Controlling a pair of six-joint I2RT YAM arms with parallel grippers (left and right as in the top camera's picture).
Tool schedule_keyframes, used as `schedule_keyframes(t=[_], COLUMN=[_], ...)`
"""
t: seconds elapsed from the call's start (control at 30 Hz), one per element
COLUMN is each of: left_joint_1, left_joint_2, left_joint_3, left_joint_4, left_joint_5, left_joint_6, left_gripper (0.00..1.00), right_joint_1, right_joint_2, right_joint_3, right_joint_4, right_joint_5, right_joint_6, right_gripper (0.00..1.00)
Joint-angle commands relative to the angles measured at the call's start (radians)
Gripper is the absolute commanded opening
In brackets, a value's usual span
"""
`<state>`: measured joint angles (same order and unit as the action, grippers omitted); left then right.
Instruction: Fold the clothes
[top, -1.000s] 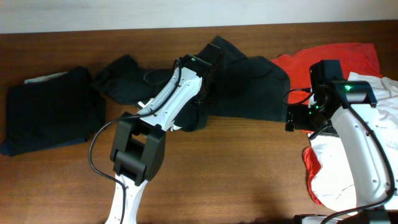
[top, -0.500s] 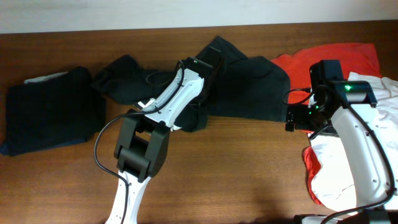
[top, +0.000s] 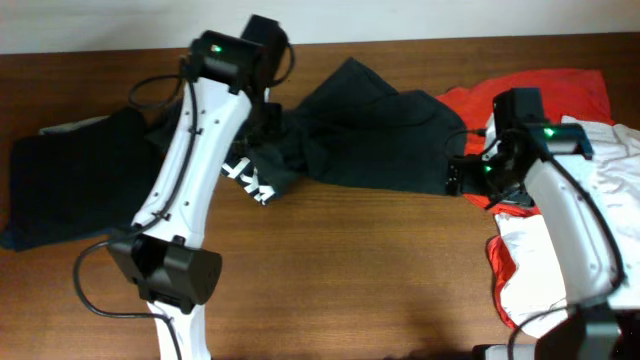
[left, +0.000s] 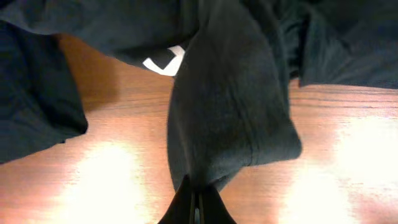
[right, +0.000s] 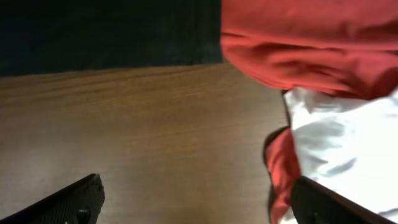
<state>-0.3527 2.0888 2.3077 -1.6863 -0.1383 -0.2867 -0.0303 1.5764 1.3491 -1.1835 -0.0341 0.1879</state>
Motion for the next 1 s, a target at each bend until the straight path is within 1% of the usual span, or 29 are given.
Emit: schedule_keyframes(t=[0.0,0.03,0.1,0.2,0.27,0.4,0.47,0.57,0.63,0.7,0.77,0.87,0.9,0.93,0.97], left_joint_1=[0.022,0.023,0.023,0.023,0.023,0.023,0.023,0.023,0.023,0.023,0.023,0.023,0.023,0.023,0.023], left_joint_2=[-0.001,-0.001,-0.001,-0.001,-0.001,0.0,0.0,0.0,0.0,0.0,0.0,0.0,0.0,0.0,0.0], left_joint_3=[-0.003,-0.003,-0.003,-0.003,-0.003,-0.003,-0.003,-0.003,-0.003,-0.003,-0.003,-0.003,-0.003,-0.003,-0.003], left_joint_4=[-0.002,-0.002,-0.002,-0.002,-0.002,-0.002,-0.002,-0.002,-0.002,-0.002,-0.002,-0.002,-0.002,-0.002,-0.002], left_joint_5=[0.01,0.009,-0.002,-0.017,-0.017,-0.017,-0.016,-0.016,-0.016,-0.016,-0.016,-0.016,-0.016,-0.017,-0.017], left_joint_6=[0.05,0.05,0.05,0.05,0.05,0.05,0.05,0.05,0.05,0.05,0.05,0.05,0.05,0.05,0.05], left_gripper=[0.0,0.0,0.0,0.0,0.0,0.0,0.0,0.0,0.0,0.0,0.0,0.0,0.0,0.0,0.0], right_joint_1=[-0.005,-0.005,-0.005,-0.005,-0.005,-0.005,-0.005,-0.005,-0.005,-0.004,-0.003,-0.003,-0.003,-0.003,-0.004], right_joint_2=[0.122,0.177,0.262,0.363,0.414,0.44,0.442,0.443,0.443,0.443,0.443,0.443,0.443,0.443,0.438], right_joint_3=[-0.006,-0.006,-0.007,-0.009,-0.01,-0.01,-0.012,-0.029,-0.037,-0.037,-0.037,-0.037,-0.037,-0.037,-0.035], right_joint_4=[0.037,0.063,0.089,0.137,0.18,0.251,0.267,0.309,0.35,0.375,0.375,0.369,0.359,0.347,0.326], right_joint_5=[-0.089,-0.123,-0.128,-0.205,-0.204,-0.084,-0.053,0.017,0.021,0.02,0.02,0.02,0.02,0.02,0.02], right_joint_6=[0.012,0.023,0.111,0.148,0.188,0.27,0.275,0.326,0.326,0.326,0.325,0.322,0.322,0.318,0.314], right_gripper=[1.0,0.97,0.94,0.89,0.85,0.84,0.83,0.81,0.78,0.72,0.53,0.36,0.19,0.04,0.04])
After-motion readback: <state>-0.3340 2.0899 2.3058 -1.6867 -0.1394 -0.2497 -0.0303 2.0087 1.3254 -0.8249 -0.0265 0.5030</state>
